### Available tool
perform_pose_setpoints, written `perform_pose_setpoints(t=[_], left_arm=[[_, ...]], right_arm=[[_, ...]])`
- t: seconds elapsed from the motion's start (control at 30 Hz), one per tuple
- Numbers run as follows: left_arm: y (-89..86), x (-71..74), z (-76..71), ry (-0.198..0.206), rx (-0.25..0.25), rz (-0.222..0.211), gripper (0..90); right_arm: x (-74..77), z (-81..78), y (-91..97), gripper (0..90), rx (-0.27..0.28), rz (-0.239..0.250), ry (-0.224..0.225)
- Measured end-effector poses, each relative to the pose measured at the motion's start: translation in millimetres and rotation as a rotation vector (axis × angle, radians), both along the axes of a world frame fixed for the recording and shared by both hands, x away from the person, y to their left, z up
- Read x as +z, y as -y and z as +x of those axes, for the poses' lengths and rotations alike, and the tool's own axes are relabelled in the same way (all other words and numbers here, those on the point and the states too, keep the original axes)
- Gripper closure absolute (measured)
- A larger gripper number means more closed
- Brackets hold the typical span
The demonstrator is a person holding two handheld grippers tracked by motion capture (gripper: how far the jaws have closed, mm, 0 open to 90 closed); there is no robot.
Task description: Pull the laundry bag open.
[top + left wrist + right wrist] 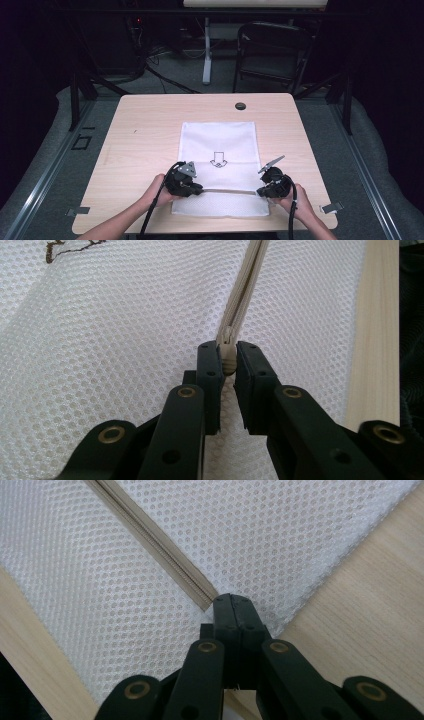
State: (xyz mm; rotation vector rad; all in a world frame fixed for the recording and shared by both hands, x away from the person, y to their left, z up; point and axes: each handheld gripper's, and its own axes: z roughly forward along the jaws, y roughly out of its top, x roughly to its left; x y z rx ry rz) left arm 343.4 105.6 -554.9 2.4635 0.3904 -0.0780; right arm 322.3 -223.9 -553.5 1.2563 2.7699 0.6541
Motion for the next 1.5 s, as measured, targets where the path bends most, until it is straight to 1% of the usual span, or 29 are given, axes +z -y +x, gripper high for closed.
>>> perform_pose_setpoints(t=[0.03, 0.1, 0.17, 0.2, 0.23, 0.27, 0.33, 0.4, 0.47, 0.5, 0.6, 0.63, 0.67, 0.7, 0.73, 0.77, 0.87, 0.97, 1.0, 1.07, 1.1, 1.13, 1.17, 1.2, 1.27, 1.3, 1.37, 1.4, 1.5], left_arm=[[0.2, 0.2, -0.2, 0.004, -0.004, 0.003, 81.3], [-0.4, 0.7, -0.1, 0.006, -0.006, 0.001, 81.3], [-2.2, 0.4, 0.7, 0.007, -0.001, 0.009, 81.3], [-3.9, 0.6, 1.0, 0.0, 0.003, -0.002, 81.4], [-5.3, 1.9, 1.2, 0.004, 0.003, 0.0, 81.3], [-6.7, 2.3, 0.8, 0.009, 0.009, -0.002, 81.3], [-8.7, 1.7, 0.7, -0.005, 0.014, -0.014, 81.3], [-6.9, 3.6, -1.4, 0.013, 0.003, 0.001, 81.3], [-9.1, 3.6, -0.4, 0.0, 0.008, -0.015, 81.3], [-9.5, 4.2, -1.3, 0.003, 0.011, -0.008, 81.3], [-10.5, 7.9, -4.5, 0.011, 0.0, -0.017, 81.3], [-11.2, 7.5, -4.6, 0.003, 0.003, -0.023, 81.3], [-11.3, 6.9, -5.4, 0.003, 0.01, -0.019, 81.3], [-11.1, 6.9, -6.5, 0.008, 0.004, -0.008, 81.3], [-11.6, 7.2, -7.7, 0.011, 0.004, -0.006, 81.3], [-13.3, 8.3, -8.6, 0.014, 0.004, 0.0, 81.3], [-19.2, 8.4, -8.2, 0.005, 0.011, -0.019, 81.2], [-18.9, 9.3, -11.7, 0.015, 0.01, -0.005, 81.2], [-18.9, 9.0, -12.9, 0.01, 0.004, -0.009, 81.2], [-21.2, 7.7, -13.8, 0.011, 0.002, 0.006, 81.2], [-23.4, 6.7, -12.9, 0.01, 0.015, 0.019, 81.0], [-27.4, 6.8, -11.7, 0.038, 0.031, 0.034, 89.7], [-33.5, 7.4, -9.5, 0.03, 0.06, 0.029, 90.0], [-40.9, 7.2, -6.6, 0.012, 0.075, 0.0, 90.0], [-49.9, 6.8, -4.1, -0.001, 0.1, -0.008, 90.0], [-51.1, 6.3, -3.5, -0.006, 0.111, -0.014, 90.0], [-48.9, 6.6, -3.8, 0.003, 0.104, -0.021, 89.2], [-46.9, 6.9, -4.3, 0.004, 0.101, -0.024, 88.5], [-39.3, 7.6, -4.5, 0.001, 0.087, -0.04, 82.3]], right_arm=[[0.1, 0.0, -0.1, 90.0, 0.0, -0.004, 0.001], [-0.6, -0.1, -0.2, 90.0, -0.006, 0.008, 0.002], [0.0, 0.0, -0.2, 90.0, 0.001, -0.006, 0.003], [0.1, 0.1, -0.3, 90.0, 0.003, -0.007, 0.002], [-0.8, -0.2, -1.1, 90.0, -0.007, 0.011, 0.003], [0.7, 1.5, 0.1, 90.0, 0.015, -0.003, -0.014], [0.7, 1.6, 0.5, 90.0, 0.008, -0.002, -0.016], [0.7, 0.6, -1.5, 90.0, 0.006, -0.009, -0.006], [0.6, 1.8, 0.5, 90.0, 0.012, -0.003, -0.015], [0.2, 2.0, 1.2, 90.0, 0.009, 0.008, -0.018], [0.4, 0.7, -1.8, 90.0, 0.008, -0.012, 0.0], [0.6, 1.7, -0.8, 90.0, 0.019, -0.004, -0.011], [0.4, 2.2, 0.6, 90.0, 0.009, 0.002, -0.019], [0.7, 2.0, 0.2, 90.0, 0.007, -0.003, -0.019], [0.8, 0.4, -2.8, 90.0, 0.004, -0.019, -0.001], [1.1, 0.2, -3.4, 90.0, 0.015, -0.025, 0.002], [0.5, 0.4, -1.9, 90.0, 0.003, -0.011, -0.004], [1.7, -0.2, -2.7, 90.0, 0.003, -0.03, -0.005], [2.2, 0.0, -2.9, 90.0, 0.011, -0.043, -0.006], [1.8, 0.0, -3.2, 90.0, 0.01, -0.04, -0.002], [2.0, 0.1, -2.8, 90.0, 0.011, -0.041, -0.004], [2.3, 0.0, -3.0, 90.0, 0.012, -0.049, -0.003], [2.7, -0.1, -2.8, 90.0, 0.015, -0.059, -0.001], [2.6, 0.0, -1.4, 90.0, 0.013, -0.052, -0.003], [0.8, 0.1, 0.7, 90.0, -0.002, -0.02, -0.001], [1.9, 1.7, 1.1, 90.0, 0.018, -0.035, -0.009], [3.1, 1.6, -1.0, 90.0, 0.007, -0.055, -0.015], [2.7, 1.1, -1.8, 90.0, 0.005, -0.058, -0.006], [2.9, -0.2, -1.6, 90.0, 0.0, -0.061, -0.002]])
